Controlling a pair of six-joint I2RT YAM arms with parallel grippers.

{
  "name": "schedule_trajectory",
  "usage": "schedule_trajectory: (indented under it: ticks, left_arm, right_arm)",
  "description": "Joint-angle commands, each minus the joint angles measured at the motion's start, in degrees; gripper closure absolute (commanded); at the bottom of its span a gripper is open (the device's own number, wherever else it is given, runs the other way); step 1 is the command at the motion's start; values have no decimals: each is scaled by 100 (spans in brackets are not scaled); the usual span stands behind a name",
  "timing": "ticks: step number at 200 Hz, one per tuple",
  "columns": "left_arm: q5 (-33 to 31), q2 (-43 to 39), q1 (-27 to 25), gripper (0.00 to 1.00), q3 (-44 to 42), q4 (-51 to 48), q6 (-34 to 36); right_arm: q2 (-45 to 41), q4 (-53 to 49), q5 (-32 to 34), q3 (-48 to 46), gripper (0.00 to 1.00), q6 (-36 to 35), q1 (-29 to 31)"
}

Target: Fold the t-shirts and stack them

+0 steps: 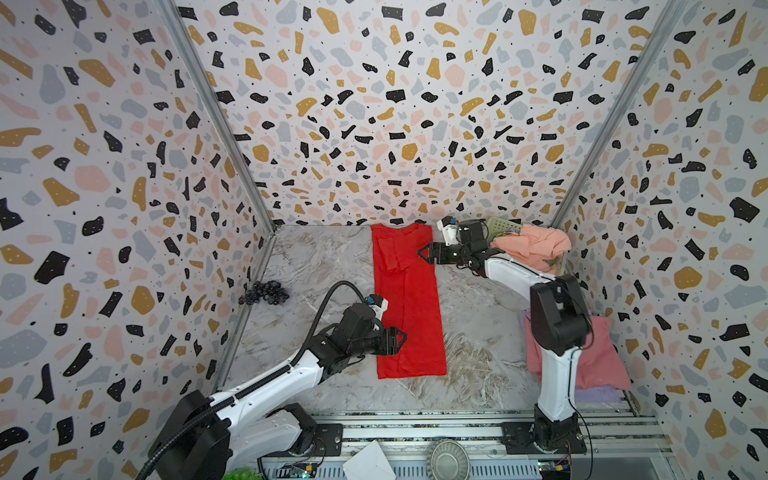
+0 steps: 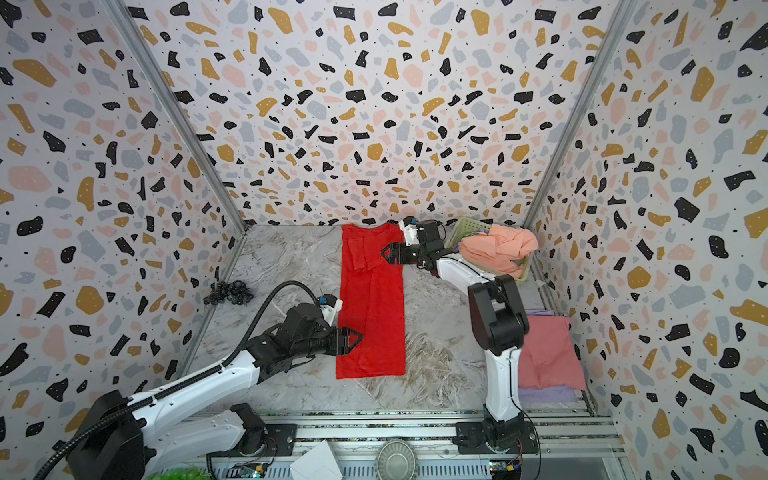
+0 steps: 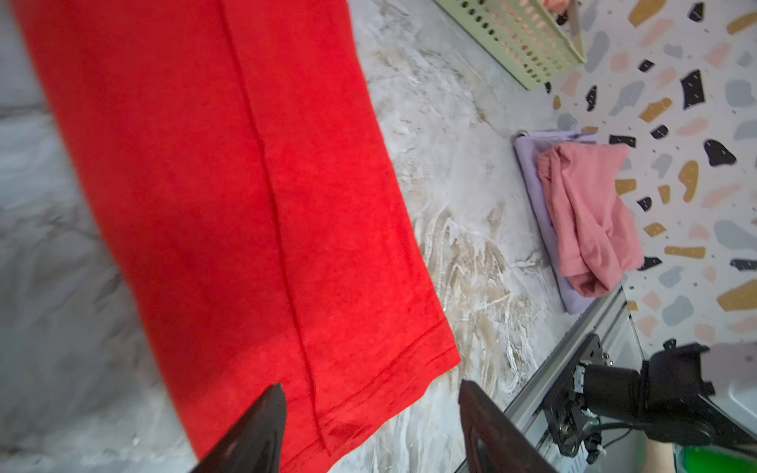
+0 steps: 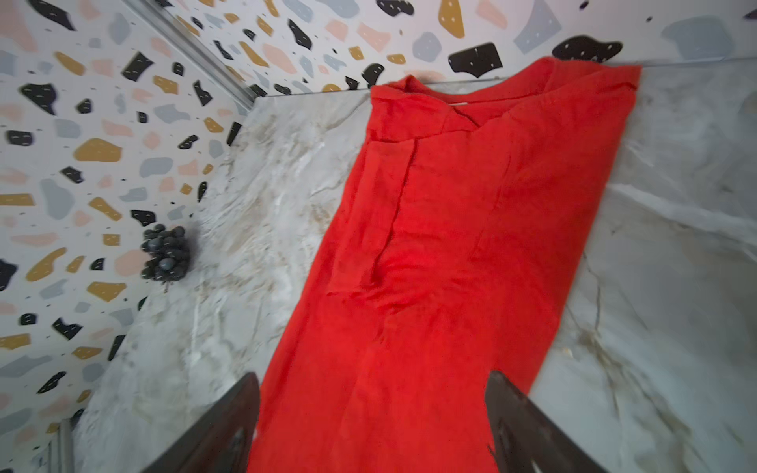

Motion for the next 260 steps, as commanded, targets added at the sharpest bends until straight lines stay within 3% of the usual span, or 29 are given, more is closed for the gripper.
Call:
schedule_trajectory:
  ticks: [1,37,83,122,174,205,234,260]
  left_arm:
    - [27,-104,73,35,-366,-701,-280]
    - [343,-573,69,39,-881,-764,-644]
    - [499,-752,68,41,-1501,-619,-837]
    - [579,-521,69,43,-1724,0,-931]
    - [797,-266,71,64,-1813,526,-959]
    - [877,-88,68,77,-1719,809,-945]
    - [867,-212,68,98,-1691,784,-890]
    - [1053,-538,-19,100,-1758,429,-739]
  right_arm:
    - [-1147,-787,108,-1428,16,-144,289]
    - [-3058,-1257,649,-3360,17,278,1031]
    - [-4333,-1572,940,-4855,21,1457,1935]
    - [-4469,-899,725,-5831,22,2101,2030]
    - [-3527,125,402,-5944,31,2146,2039]
    - [-2988,705,207,-5943,58,2281,2046]
    - [-2949,938,228,-6035,98,2198,2039]
    - [-3373,383,312,-6069,100,2118,2250]
